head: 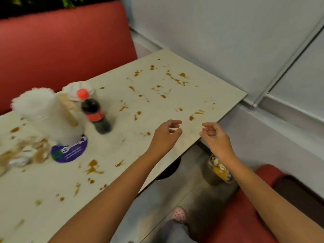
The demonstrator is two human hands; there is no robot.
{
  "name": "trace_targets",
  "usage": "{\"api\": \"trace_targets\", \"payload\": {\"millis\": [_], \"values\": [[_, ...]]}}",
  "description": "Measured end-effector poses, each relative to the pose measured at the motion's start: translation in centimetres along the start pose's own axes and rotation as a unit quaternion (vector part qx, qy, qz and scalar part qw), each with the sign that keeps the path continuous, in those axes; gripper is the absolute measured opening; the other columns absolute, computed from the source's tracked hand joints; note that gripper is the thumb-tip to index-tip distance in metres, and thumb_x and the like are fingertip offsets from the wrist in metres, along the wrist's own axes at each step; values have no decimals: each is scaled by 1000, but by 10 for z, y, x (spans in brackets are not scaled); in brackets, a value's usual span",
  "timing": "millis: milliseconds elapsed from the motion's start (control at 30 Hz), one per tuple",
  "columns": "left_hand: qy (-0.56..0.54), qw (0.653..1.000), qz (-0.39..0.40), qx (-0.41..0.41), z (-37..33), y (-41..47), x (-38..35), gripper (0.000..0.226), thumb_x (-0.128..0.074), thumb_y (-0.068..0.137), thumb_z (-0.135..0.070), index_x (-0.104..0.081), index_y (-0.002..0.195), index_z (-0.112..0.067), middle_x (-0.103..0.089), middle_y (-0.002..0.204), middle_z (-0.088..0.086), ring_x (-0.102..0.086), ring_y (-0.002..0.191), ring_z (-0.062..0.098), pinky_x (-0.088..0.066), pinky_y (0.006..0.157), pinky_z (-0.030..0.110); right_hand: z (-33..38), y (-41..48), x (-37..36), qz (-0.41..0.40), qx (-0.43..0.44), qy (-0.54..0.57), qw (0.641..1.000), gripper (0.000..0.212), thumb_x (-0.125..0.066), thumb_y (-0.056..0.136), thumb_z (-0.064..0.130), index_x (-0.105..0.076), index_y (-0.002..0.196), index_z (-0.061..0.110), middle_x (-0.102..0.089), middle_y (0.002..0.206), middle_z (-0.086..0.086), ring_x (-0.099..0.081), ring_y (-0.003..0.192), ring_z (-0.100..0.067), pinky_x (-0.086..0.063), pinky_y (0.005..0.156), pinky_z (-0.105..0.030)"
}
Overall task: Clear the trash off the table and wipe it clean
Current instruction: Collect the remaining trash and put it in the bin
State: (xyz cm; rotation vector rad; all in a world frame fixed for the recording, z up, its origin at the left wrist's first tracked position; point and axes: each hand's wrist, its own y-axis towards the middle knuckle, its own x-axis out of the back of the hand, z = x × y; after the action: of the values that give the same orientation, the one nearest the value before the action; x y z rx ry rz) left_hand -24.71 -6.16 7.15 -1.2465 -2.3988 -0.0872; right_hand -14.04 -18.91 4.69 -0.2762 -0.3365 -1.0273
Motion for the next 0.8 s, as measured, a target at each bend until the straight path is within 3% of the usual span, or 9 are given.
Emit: {"api": "trace_targets", "payload": {"millis": [167, 333, 433, 533, 633, 800], "values": [[-10, 998, -67, 17, 39, -55, 82, 26, -54, 91, -18, -60, 116, -21, -59, 111, -7, -54, 86, 3, -42, 63, 6, 34, -44, -75, 82, 33, -4, 996, 19, -61, 87, 11, -56, 101, 22, -58, 91, 7, -55, 86, -11, -40, 67, -8], [-17, 989, -135, 50, 77, -104, 152, 24, -53, 91, -17, -60, 114, -21, -60, 111, -3, -55, 88, 6, -43, 60, 5, 69, -79, -148, 152, 61, -10, 986, 18, -61, 87, 14, -57, 101, 23, -60, 97, 2, -56, 88, -11, -43, 68, -10], [-35, 978, -194, 71, 94, -126, 185, 23, -54, 91, -14, -62, 112, -17, -62, 106, -1, -54, 77, 0, -42, 60, 4, 90, -96, -191, 195, 87, -2, 977, 17, -60, 87, 12, -57, 102, 21, -59, 97, 2, -55, 86, -10, -43, 62, -3], [-28, 963, -250, 97, 105, -141, 210, 22, -55, 91, -16, -63, 112, -18, -62, 104, -3, -53, 80, 1, -39, 62, 0, 110, -108, -227, 233, 105, 3, 967, 18, -60, 88, 11, -57, 103, 20, -58, 96, 2, -55, 83, -7, -41, 59, 0], [-32, 950, -291, 108, 111, -151, 231, 23, -54, 91, -16, -63, 112, -17, -63, 109, -3, -55, 86, 6, -40, 61, 1, 129, -113, -257, 274, 116, 22, 955, 19, -61, 87, 10, -56, 103, 19, -59, 95, 1, -55, 78, -3, -44, 59, -5], [-41, 922, -363, 127, 114, -159, 261, 19, -53, 92, -16, -64, 108, -19, -64, 107, -2, -56, 80, 2, -40, 60, 1, 154, -109, -290, 350, 139, 30, 926, 19, -59, 89, 11, -53, 101, 23, -58, 100, 1, -54, 83, -7, -47, 66, -16]]}}
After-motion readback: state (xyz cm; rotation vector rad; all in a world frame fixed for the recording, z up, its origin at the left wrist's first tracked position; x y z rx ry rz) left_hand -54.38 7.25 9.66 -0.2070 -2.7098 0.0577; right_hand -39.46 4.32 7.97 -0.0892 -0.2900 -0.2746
